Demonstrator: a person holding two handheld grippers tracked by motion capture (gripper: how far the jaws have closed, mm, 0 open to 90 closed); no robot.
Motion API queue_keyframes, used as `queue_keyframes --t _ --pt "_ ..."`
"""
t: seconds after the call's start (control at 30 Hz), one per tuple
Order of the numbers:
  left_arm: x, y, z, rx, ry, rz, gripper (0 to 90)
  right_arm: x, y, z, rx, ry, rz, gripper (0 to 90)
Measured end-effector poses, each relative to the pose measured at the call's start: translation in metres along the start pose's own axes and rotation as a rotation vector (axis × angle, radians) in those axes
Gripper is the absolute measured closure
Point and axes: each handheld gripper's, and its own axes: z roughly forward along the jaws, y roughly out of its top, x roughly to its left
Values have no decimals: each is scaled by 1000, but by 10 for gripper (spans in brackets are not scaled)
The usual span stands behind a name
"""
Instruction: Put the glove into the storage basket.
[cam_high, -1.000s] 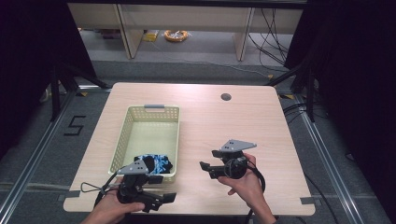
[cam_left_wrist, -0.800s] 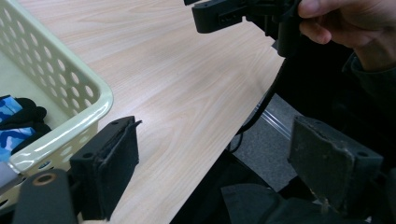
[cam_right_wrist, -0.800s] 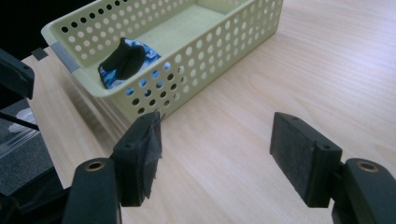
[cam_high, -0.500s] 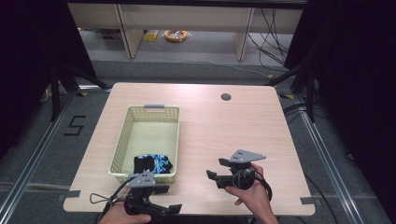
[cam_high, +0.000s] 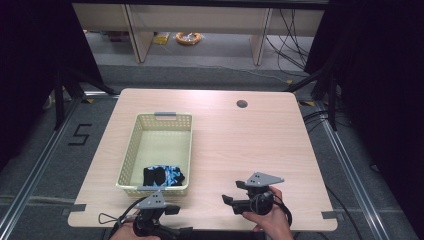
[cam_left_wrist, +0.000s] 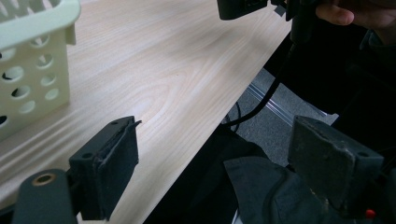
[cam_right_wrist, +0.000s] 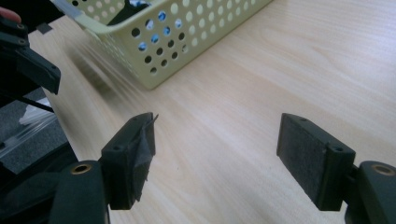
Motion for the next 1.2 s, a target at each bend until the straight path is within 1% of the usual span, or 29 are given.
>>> queue_keyframes --t 0.03,0.07,0.13,0.23,0.27,0.3,0.33,0.37,0.4,0.43,0.47,0.5,0.53,0.57,0.6,0.63,0.67,0.7,0.77,0.8,0.83,0.87,0.9,0.93,1.0,1.03,1.1,1.13,1.2 --pt "1 -2 1 0 9 -1 155 2 -2 0 2 4 35 289" --pt "2 -5 1 11 27 17 155 1 -5 1 12 1 8 285" --pt "3 -9 3 11 49 31 155 3 -8 0 16 -13 10 281" --pt "4 -12 4 20 59 42 155 3 -11 0 25 -10 9 279" --pt "4 -14 4 18 65 44 155 5 -12 2 17 14 29 279" --pt "5 -15 4 27 75 61 155 5 -13 1 30 -5 10 279" --pt "6 -16 3 34 82 71 155 6 -14 1 27 -2 10 278" --pt "7 -17 2 41 111 66 155 6 -16 3 28 19 6 277" --pt "8 -18 2 25 116 82 155 9 -17 1 40 6 25 276" --pt "10 -19 1 43 129 90 155 9 -19 2 32 19 5 276" --pt "9 -20 3 19 148 79 155 10 -20 2 38 26 14 275" --pt "10 -21 2 23 135 88 155 11 -21 1 44 19 15 273" --pt "11 -22 2 31 142 89 155 10 -23 2 40 28 5 273" --pt "10 -23 4 16 139 57 155 12 -24 0 45 20 9 272" --pt "12 -23 1 42 141 86 155 13 -25 0 40 12 7 271" --pt "11 -24 1 24 137 77 155 14 -26 0 47 16 0 269" --pt "11 -24 0 39 149 95 155 14 -27 0 41 28 1 267" --pt "8 -25 2 6 148 61 155 15 -27 -1 40 18 -10 267" --pt "9 -25 2 14 142 87 155 14 -28 0 39 41 -18 267" --pt "9 -25 1 27 146 91 155 13 -28 -1 49 43 -11 265" --pt "8 -26 2 15 148 85 155 13 -28 -1 48 49 -7 264" --pt "7 -26 3 9 146 66 155 13 -28 -1 45 41 -5 264" --pt "7 -26 3 10 148 65 155 14 -29 -1 40 21 -5 263" --pt "8 -26 2 17 146 87 155 14 -29 -1 47 25 -6 263" --pt "9 -26 2 16 158 94 155 15 -29 1 47 24 -20 263" --pt "9 -27 3 8 148 79 155 15 -29 1 47 24 -20 263" --pt "9 -26 1 22 146 78 155 16 -29 1 53 28 -33 263" --pt "9 -26 2 9 151 75 155 16 -29 2 53 34 -32 262" --pt "8 -26 2 10 151 51 155 17 -29 2 56 18 -28 261"
